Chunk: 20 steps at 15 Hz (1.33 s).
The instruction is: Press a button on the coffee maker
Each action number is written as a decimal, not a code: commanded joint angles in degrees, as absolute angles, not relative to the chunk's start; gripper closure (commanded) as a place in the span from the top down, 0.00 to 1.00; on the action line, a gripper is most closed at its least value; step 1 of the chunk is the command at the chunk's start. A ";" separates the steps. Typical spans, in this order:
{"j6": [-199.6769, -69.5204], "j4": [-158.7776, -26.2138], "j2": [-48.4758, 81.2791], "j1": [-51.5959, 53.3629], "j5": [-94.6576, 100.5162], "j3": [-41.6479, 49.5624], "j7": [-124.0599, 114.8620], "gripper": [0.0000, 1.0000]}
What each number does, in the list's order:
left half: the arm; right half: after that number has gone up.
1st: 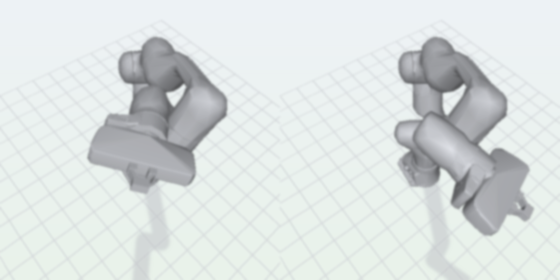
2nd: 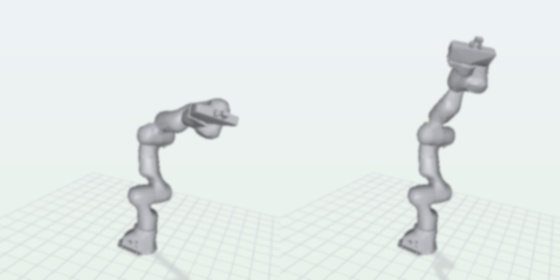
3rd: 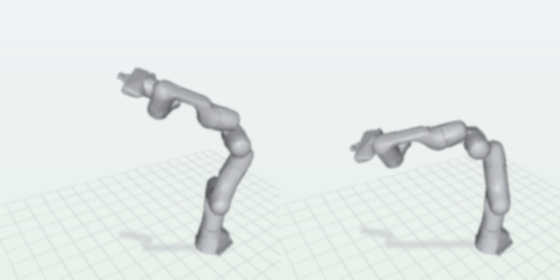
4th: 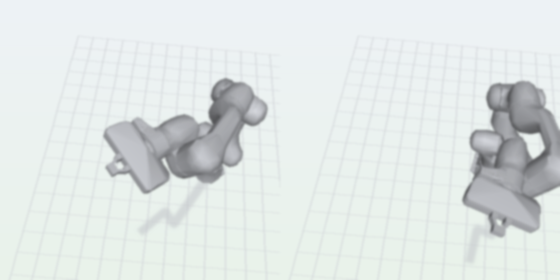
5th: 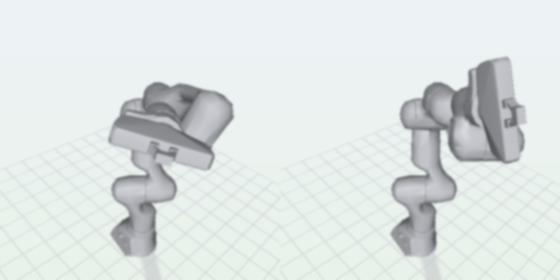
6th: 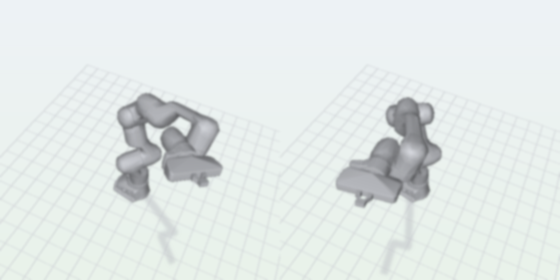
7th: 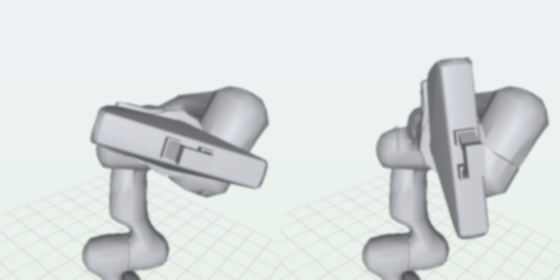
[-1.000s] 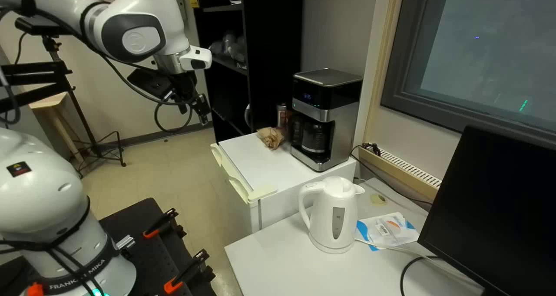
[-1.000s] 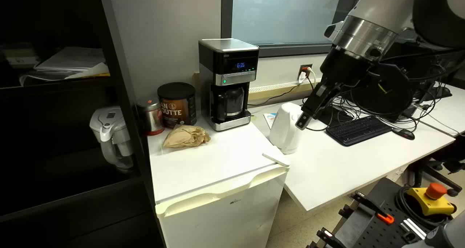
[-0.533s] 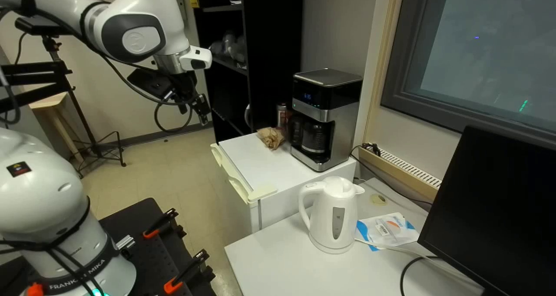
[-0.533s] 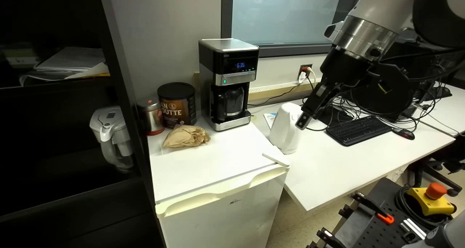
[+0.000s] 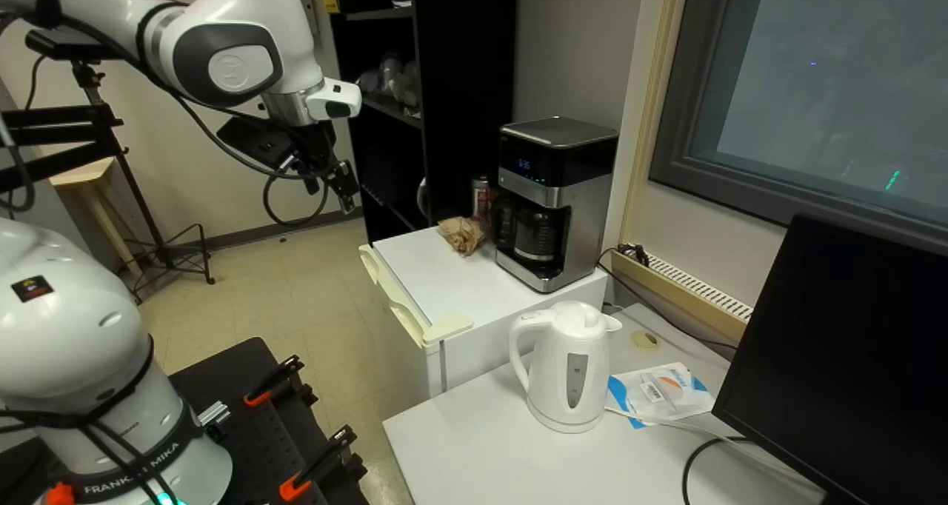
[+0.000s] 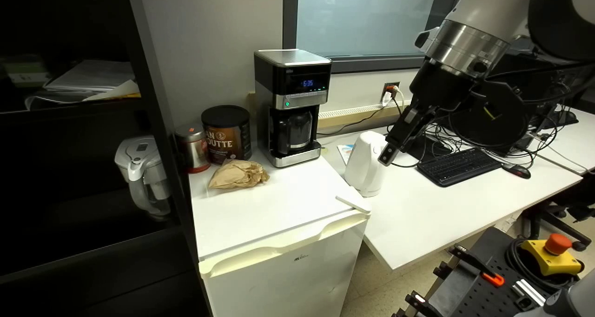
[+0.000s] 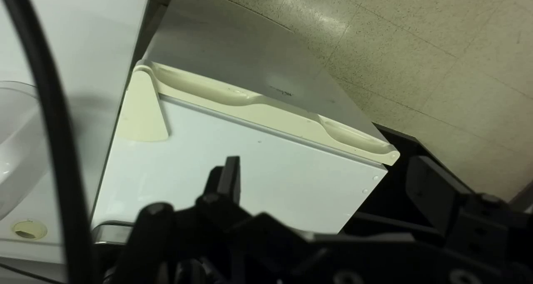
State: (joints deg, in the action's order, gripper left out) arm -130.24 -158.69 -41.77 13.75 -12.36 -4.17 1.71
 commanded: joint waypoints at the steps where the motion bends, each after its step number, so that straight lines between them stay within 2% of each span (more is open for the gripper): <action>1: -130.00 -158.54 -41.79 13.53 -12.52 -4.38 1.82 1.00; 7: -133.14 -158.36 -41.92 12.17 -10.29 -5.18 1.82 1.00; 17: -148.63 -158.21 -38.12 2.77 3.96 -8.07 -0.75 0.99; 18: -150.23 -158.22 -37.29 1.63 5.14 -8.40 -1.25 0.74; 20: -153.39 -158.26 -35.51 -0.69 7.46 -9.20 -2.45 0.72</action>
State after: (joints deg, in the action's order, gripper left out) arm -148.63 -158.34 -38.42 2.54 3.90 -7.43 0.17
